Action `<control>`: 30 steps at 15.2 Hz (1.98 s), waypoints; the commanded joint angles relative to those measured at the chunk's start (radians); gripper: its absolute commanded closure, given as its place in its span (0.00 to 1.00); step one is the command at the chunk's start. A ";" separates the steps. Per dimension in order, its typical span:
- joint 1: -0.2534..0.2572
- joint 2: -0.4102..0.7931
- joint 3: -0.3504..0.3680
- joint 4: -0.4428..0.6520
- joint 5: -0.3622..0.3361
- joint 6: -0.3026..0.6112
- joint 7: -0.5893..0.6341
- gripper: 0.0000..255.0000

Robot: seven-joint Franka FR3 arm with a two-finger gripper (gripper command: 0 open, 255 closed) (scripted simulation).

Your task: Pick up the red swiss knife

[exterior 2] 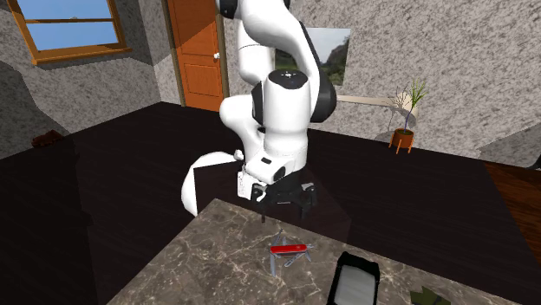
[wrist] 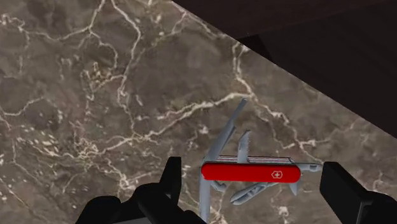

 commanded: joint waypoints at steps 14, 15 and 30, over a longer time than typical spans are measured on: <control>-0.025 0.215 0.006 -0.055 -0.009 0.287 0.036 1.00; -0.025 0.215 0.006 -0.055 -0.009 0.287 0.036 1.00; -0.023 0.069 0.002 -0.023 -0.006 0.108 0.032 1.00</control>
